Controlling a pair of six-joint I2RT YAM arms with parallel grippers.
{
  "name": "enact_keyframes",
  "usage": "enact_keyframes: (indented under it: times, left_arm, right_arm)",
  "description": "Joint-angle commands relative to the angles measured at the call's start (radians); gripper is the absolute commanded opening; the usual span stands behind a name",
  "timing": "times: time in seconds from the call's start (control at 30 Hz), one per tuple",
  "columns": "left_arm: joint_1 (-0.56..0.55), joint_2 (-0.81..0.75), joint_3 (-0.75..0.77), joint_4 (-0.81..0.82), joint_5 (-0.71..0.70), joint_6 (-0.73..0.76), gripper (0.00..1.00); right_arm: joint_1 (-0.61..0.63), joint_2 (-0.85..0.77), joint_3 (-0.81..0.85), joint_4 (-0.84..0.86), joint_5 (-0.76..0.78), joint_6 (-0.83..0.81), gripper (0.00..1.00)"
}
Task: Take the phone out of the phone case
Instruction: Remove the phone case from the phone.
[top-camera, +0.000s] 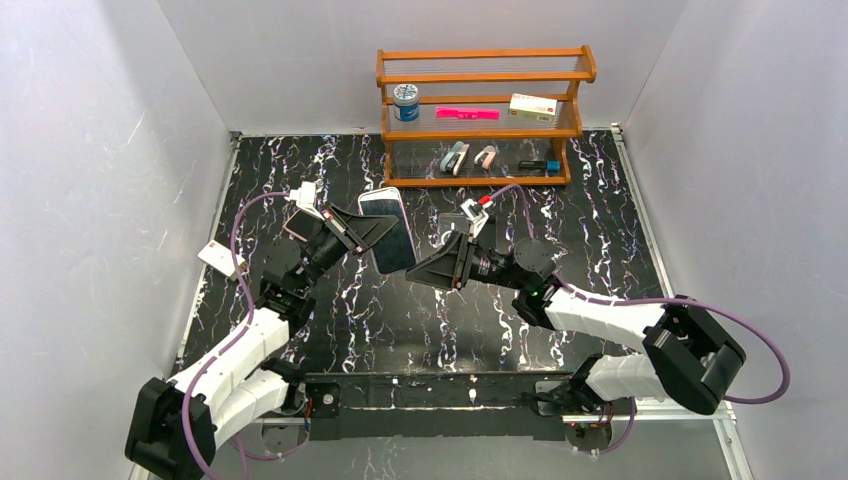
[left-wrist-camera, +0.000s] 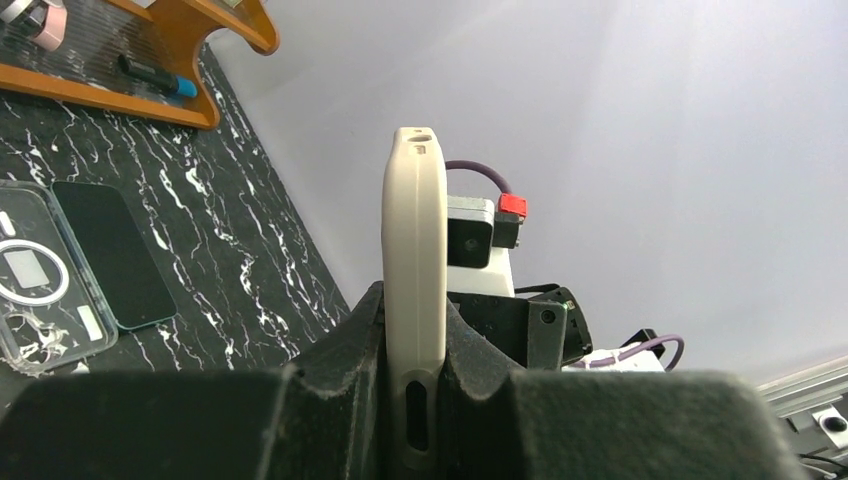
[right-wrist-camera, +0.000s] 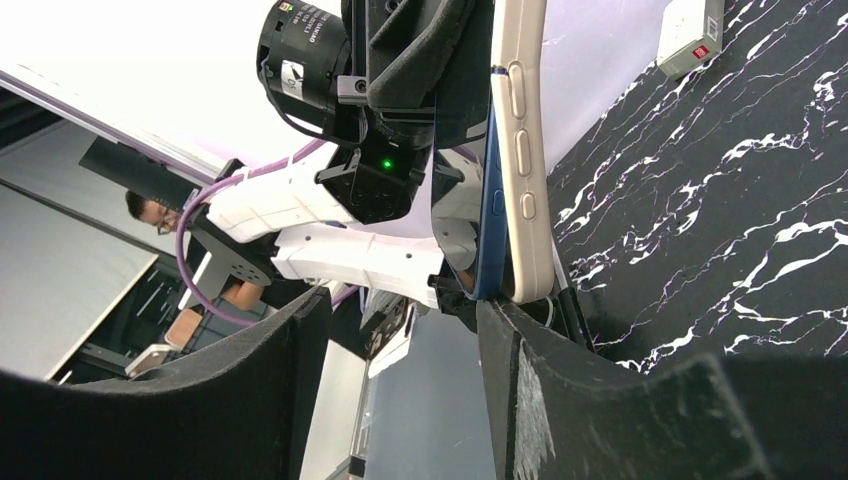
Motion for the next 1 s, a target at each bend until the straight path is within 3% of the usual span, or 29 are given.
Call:
enact_keyframes:
  times: [0.0, 0.27, 0.57, 0.97]
  left_arm:
    - [-0.087, -0.03, -0.017, 0.086, 0.119, -0.071, 0.0]
    - [-0.134, -0.003, 0.004, 0.09, 0.151, -0.044, 0.0]
    - [-0.155, -0.06, -0.046, 0.094, 0.093, -0.006, 0.0]
    - [-0.202, 0.038, -0.027, 0.1, 0.117, 0.029, 0.0]
  right_arm:
    - [-0.024, -0.026, 0.037, 0.018, 0.108, -0.041, 0.64]
    - [-0.046, -0.016, 0.061, -0.016, 0.114, -0.07, 0.64]
    - [-0.086, -0.053, 0.035, -0.023, 0.159, -0.067, 0.64]
    - [-0.091, 0.0, 0.081, -0.007, 0.121, -0.073, 0.6]
